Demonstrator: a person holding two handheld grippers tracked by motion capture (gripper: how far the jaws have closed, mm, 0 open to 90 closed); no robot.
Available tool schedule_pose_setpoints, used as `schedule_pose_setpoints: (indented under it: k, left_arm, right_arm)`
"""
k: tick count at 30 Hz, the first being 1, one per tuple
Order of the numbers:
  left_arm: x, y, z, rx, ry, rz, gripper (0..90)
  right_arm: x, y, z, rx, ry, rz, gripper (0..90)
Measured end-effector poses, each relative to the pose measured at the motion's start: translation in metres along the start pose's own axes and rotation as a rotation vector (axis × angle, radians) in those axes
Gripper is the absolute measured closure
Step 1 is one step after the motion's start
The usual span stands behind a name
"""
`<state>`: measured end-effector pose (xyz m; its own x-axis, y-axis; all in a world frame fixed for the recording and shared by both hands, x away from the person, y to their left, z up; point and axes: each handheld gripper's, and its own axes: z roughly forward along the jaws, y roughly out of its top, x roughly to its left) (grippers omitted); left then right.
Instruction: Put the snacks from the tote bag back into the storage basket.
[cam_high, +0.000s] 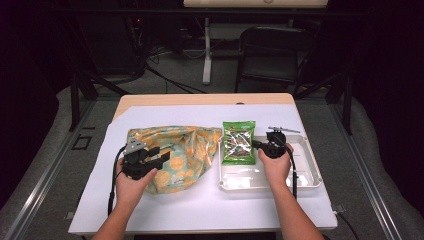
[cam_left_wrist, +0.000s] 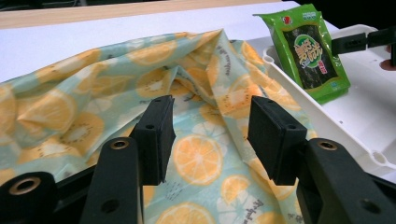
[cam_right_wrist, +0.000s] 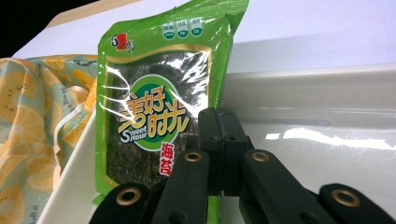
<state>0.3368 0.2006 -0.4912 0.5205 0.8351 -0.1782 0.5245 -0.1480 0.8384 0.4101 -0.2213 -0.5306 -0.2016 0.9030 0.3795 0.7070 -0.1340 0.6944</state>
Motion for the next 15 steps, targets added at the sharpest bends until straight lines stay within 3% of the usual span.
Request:
schedule_pose_setpoints:
  k: [15]
  left_arm:
    - [0.0076,-0.0043,-0.0006,0.001,-0.002,-0.04,50.3]
  right_arm:
    - [-0.0014,-0.001,0.0024,-0.001,-0.009,0.015,90.0]
